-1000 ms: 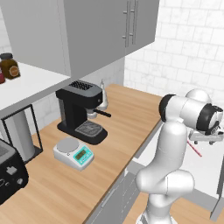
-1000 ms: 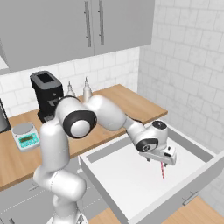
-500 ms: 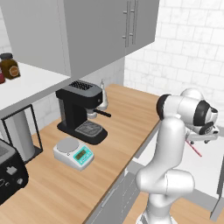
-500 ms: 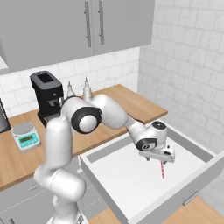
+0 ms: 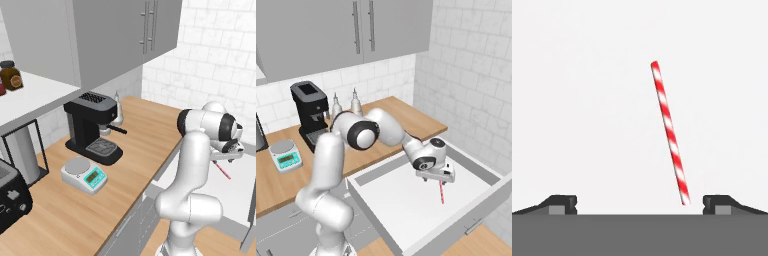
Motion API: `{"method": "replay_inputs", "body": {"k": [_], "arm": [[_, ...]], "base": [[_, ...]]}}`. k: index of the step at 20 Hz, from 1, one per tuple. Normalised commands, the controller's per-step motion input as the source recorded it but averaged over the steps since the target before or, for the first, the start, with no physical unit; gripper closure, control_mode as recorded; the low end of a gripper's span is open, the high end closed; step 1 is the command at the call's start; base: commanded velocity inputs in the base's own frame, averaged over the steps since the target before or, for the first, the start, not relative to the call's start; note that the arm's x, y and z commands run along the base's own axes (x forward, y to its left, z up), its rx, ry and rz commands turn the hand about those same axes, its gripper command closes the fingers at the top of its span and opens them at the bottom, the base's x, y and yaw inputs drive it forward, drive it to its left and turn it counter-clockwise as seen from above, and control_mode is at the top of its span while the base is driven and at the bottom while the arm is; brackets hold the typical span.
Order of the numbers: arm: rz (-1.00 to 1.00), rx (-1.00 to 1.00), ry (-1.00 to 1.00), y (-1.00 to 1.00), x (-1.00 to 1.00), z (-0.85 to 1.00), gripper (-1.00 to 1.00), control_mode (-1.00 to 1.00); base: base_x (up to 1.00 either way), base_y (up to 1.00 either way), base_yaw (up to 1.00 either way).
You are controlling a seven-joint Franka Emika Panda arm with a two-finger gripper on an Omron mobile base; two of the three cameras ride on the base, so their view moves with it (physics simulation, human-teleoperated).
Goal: Take a straw from the drawer in front and place it inside the glass cup on the dining counter.
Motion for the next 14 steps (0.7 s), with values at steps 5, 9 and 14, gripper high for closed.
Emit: {"method": "replay_inputs", "body": {"k": [5, 9, 14], "arm": [[0.02, 0.02, 0.0, -0.12, 0.26, -0.12, -1.0, -1.0], [0.01, 0.01, 0.0, -0.11, 0.16, -0.19, -1.0, -1.0], [0.0, 0.0, 0.0, -0.03, 0.11, -0.27, -1.0, -1.0]], "base": [[0.0, 0.0, 0.0], [0.0, 0.0, 0.0], [0.0, 0.0, 0.0]]}}
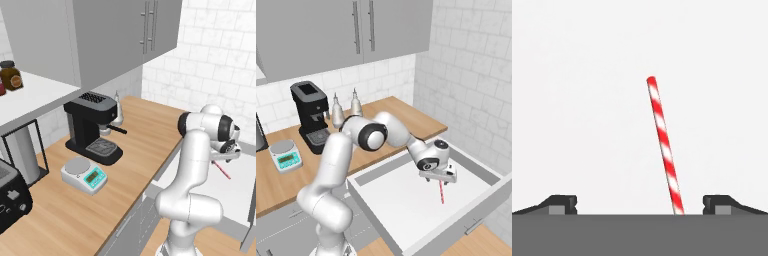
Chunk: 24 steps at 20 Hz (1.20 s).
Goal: Take a straw from the drawer in front and place it inside the glass cup on the dining counter.
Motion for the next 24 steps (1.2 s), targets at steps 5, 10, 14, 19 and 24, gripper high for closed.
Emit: {"method": "replay_inputs", "body": {"k": [5, 10, 14, 19, 24], "arm": [[0.0, 0.0, 0.0, -0.02, 0.04, -0.27, -1.0, -1.0], [0.0, 0.0, 0.0, -0.08, 0.08, -0.2, -1.0, -1.0], [0.0, 0.0, 0.0, -0.13, 0.09, -0.12, -1.0, -1.0], [0.0, 0.0, 0.0, -0.06, 0.1, -0.2, -1.0, -1.0], [0.0, 0.0, 0.0, -0.06, 0.08, -0.2, -1.0, -1.0]], "base": [[0.0, 0.0, 0.0], [0.0, 0.0, 0.0], [0.0, 0.0, 0.0], [0.0, 0.0, 0.0], [0.0, 0.0, 0.0]]}}
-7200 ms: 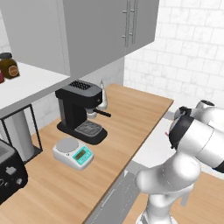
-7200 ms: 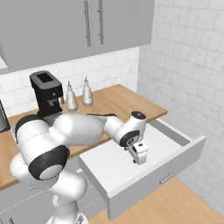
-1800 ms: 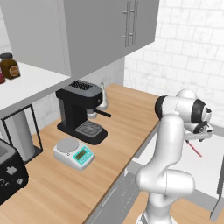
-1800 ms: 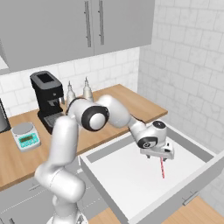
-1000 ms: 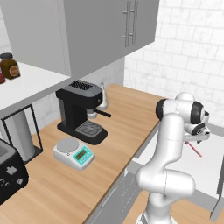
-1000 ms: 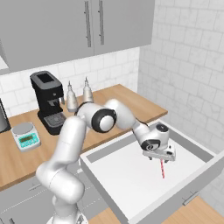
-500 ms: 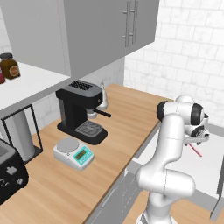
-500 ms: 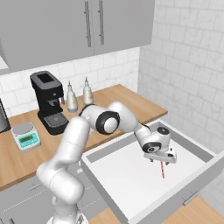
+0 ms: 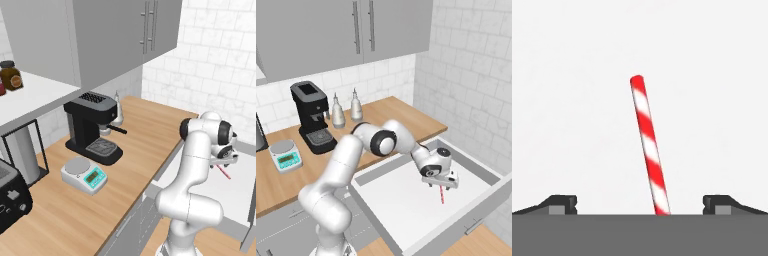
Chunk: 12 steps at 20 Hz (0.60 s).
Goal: Take a straw from the drawer in front and place it inside the glass cup on the dining counter.
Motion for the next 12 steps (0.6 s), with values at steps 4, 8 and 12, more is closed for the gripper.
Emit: {"method": "replay_inputs", "body": {"k": [4, 8, 12], "arm": [[0.0, 0.0, 0.0, -0.05, 0.06, -0.16, -1.0, -1.0], [0.0, 0.0, 0.0, -0.03, 0.07, -0.16, -1.0, -1.0], [0.0, 0.0, 0.0, -0.02, 0.08, -0.16, -1.0, -1.0]], "base": [[0.0, 0.0, 0.0], [0.0, 0.0, 0.0], [0.0, 0.0, 0.0]]}}
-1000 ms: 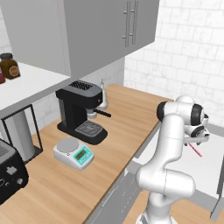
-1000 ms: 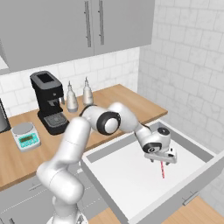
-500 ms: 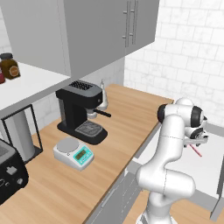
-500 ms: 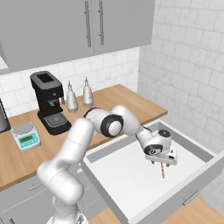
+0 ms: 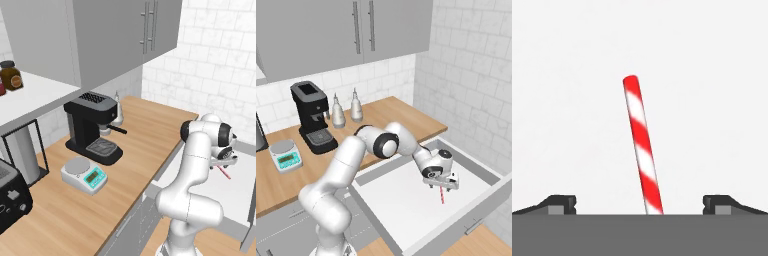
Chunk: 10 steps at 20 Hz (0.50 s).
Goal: Take a straw from the drawer in front and place it inside the glass cup on the dining counter.
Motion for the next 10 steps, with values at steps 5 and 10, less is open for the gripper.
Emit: {"method": "replay_inputs", "body": {"k": [5, 10], "arm": [[0.0, 0.0, 0.0, -0.06, 0.07, -0.09, -1.0, -1.0], [0.0, 0.02, 0.0, -0.23, 0.0, 0.0, -1.0, -1.0]], "base": [[0.0, 0.0, 0.0], [0.0, 0.0, 0.0]]}}
